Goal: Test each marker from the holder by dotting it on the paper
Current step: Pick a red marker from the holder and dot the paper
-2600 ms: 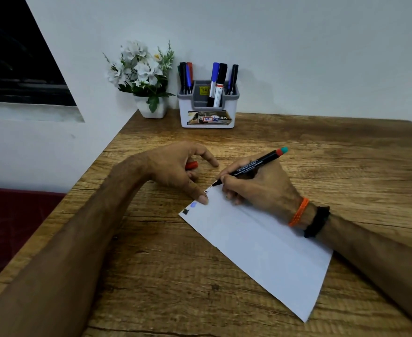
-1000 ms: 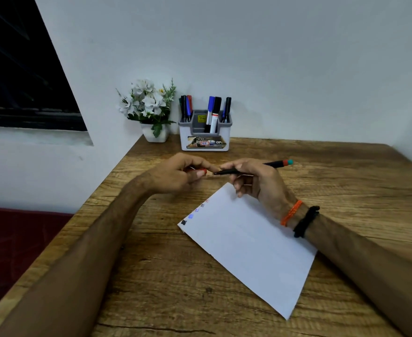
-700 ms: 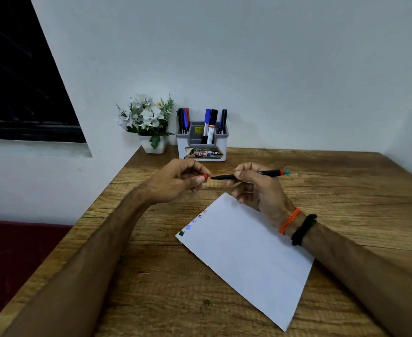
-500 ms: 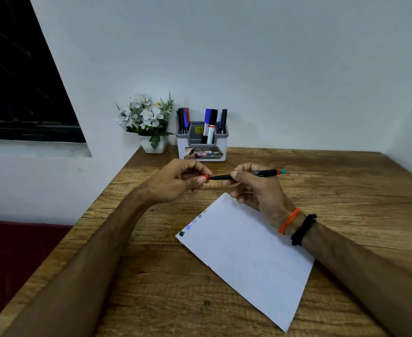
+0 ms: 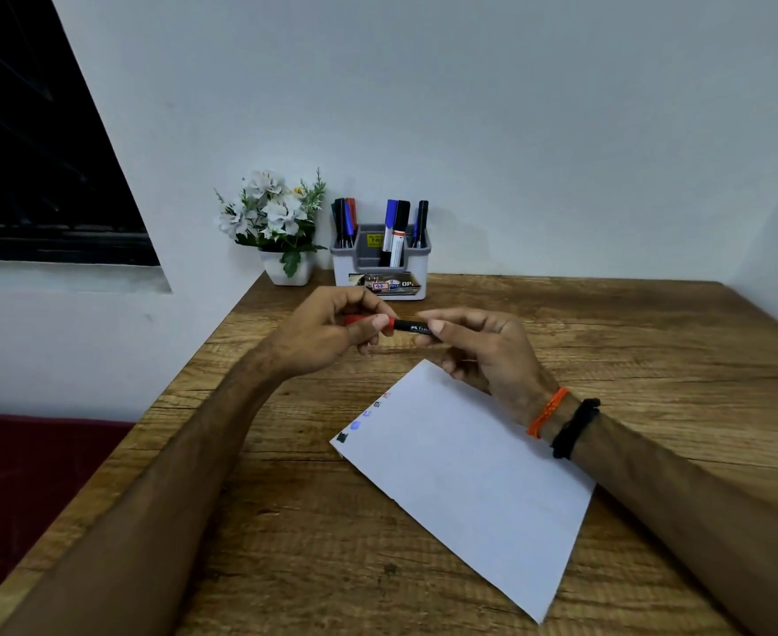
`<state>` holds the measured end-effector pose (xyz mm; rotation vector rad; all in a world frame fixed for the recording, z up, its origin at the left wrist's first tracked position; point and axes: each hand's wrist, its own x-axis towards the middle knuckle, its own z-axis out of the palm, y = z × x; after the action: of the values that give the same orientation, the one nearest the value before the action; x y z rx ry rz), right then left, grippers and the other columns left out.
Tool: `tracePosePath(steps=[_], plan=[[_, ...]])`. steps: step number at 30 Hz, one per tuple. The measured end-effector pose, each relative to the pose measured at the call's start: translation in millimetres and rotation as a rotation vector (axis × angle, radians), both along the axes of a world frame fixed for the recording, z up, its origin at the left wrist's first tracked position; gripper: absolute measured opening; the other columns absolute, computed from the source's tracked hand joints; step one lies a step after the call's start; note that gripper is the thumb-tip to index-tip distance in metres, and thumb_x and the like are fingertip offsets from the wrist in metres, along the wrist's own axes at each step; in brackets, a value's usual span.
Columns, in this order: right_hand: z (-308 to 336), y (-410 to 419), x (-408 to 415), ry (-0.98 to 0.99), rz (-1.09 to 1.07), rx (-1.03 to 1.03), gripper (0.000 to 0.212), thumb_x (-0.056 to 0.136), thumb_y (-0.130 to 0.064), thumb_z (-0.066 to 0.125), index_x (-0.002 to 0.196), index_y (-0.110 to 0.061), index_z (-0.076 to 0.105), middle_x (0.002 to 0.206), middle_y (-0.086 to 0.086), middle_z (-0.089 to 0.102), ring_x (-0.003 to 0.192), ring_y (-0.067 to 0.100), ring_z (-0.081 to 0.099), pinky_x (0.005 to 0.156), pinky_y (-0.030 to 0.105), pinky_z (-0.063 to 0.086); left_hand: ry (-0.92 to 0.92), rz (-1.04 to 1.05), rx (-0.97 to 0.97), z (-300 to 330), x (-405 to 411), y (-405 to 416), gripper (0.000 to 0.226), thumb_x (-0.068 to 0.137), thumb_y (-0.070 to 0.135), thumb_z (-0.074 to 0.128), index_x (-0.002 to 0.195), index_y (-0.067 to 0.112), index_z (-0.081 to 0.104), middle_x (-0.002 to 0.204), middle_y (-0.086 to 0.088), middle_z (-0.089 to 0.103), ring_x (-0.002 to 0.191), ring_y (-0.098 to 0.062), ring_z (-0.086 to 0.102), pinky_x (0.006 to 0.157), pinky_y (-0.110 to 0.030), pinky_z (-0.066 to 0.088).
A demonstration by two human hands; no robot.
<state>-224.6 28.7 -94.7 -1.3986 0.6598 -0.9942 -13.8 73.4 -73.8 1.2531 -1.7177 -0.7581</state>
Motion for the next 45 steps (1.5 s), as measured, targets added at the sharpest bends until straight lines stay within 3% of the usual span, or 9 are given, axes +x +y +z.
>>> tracePosePath(steps=[8, 14, 20, 25, 29, 33, 37, 40, 45], plan=[[-7, -2, 4, -0.008, 0.093, -0.157, 0.009, 0.095, 0.001, 0.055, 0.099, 0.001, 0.064, 0.072, 0.006, 0.064, 0.042, 0.005, 0.038, 0.043, 0.019, 0.032, -0.020, 0.050, -0.015, -3, -1, -1, 0.014, 0.097, 0.016, 0.049, 0.096, 0.008, 0.060, 0.070, 0.011, 0.065, 0.063, -0.009, 0.051, 0.056, -0.019, 0.044], [-11, -4, 6, -0.007, 0.115, -0.200, 0.011, 0.096, 0.006, 0.051, 0.093, -0.001, 0.059, 0.068, 0.003, 0.060, 0.042, 0.004, 0.037, 0.044, 0.019, 0.031, -0.084, 0.077, -0.001, -5, -6, 0, 0.015, 0.099, 0.016, 0.047, 0.097, 0.005, 0.057, 0.074, -0.005, 0.057, 0.064, -0.016, 0.049, 0.059, -0.029, 0.042], [2, -11, 5, 0.133, -0.016, -0.391, 0.006, 0.093, -0.004, 0.063, 0.098, -0.005, 0.067, 0.080, -0.004, 0.068, 0.063, 0.002, 0.060, 0.060, 0.020, 0.047, 0.072, 0.136, -0.069, 9, -8, 1, 0.012, 0.092, 0.006, 0.056, 0.104, 0.008, 0.053, 0.087, -0.004, 0.062, 0.070, -0.007, 0.060, 0.064, -0.020, 0.052], [11, -4, 11, 0.297, -0.114, -0.602, 0.050, 0.077, -0.007, 0.080, 0.119, -0.024, 0.061, 0.083, -0.007, 0.072, 0.079, 0.004, 0.068, 0.066, 0.021, 0.050, 0.444, 0.320, -0.135, 16, -23, 4, 0.051, 0.077, 0.002, 0.073, 0.119, 0.006, 0.044, 0.082, -0.003, 0.070, 0.071, -0.008, 0.071, 0.057, -0.018, 0.052], [21, 4, 11, 0.420, -0.107, -0.834, 0.098, 0.075, -0.013, 0.082, 0.152, -0.036, 0.025, 0.075, -0.006, 0.069, 0.075, 0.005, 0.067, 0.063, 0.007, 0.045, 0.408, 0.318, -0.173, 19, -36, 8, 0.064, 0.068, 0.015, 0.079, 0.121, 0.010, 0.043, 0.074, 0.001, 0.072, 0.072, -0.008, 0.071, 0.060, -0.017, 0.051], [24, 8, 9, 0.427, -0.088, -0.898, 0.101, 0.075, -0.014, 0.083, 0.153, -0.037, 0.022, 0.073, -0.006, 0.068, 0.074, 0.004, 0.066, 0.063, 0.005, 0.043, 0.394, 0.301, -0.189, 18, -40, 8, 0.063, 0.072, 0.011, 0.079, 0.123, 0.010, 0.042, 0.080, -0.001, 0.073, 0.070, -0.005, 0.070, 0.057, -0.014, 0.049], [25, 6, 6, 0.420, -0.090, -0.892, 0.098, 0.074, -0.014, 0.083, 0.151, -0.037, 0.027, 0.071, -0.006, 0.068, 0.075, 0.008, 0.068, 0.066, 0.005, 0.042, 0.387, 0.293, -0.171, 14, -38, 5, 0.071, 0.063, 0.032, 0.078, 0.123, 0.014, 0.044, 0.082, 0.001, 0.073, 0.079, -0.008, 0.072, 0.064, -0.019, 0.053], [28, 0, 5, 0.418, -0.114, -0.857, 0.097, 0.074, -0.012, 0.081, 0.150, -0.042, 0.028, 0.069, -0.007, 0.066, 0.073, 0.010, 0.067, 0.064, 0.008, 0.042, 0.242, 0.332, -0.157, 2, -29, 0, 0.067, 0.069, 0.050, 0.070, 0.123, 0.017, 0.049, 0.099, 0.004, 0.071, 0.092, -0.008, 0.069, 0.081, -0.030, 0.055], [41, -29, 9, 0.494, -0.187, -0.807, 0.098, 0.074, -0.019, 0.083, 0.147, -0.050, 0.025, 0.074, -0.007, 0.070, 0.070, 0.002, 0.067, 0.063, 0.007, 0.045, -0.469, 0.555, -0.017, -28, -13, -23, 0.077, 0.083, 0.071, 0.040, 0.138, 0.017, 0.045, 0.140, -0.005, 0.050, 0.127, -0.021, 0.047, 0.106, -0.044, 0.039]])
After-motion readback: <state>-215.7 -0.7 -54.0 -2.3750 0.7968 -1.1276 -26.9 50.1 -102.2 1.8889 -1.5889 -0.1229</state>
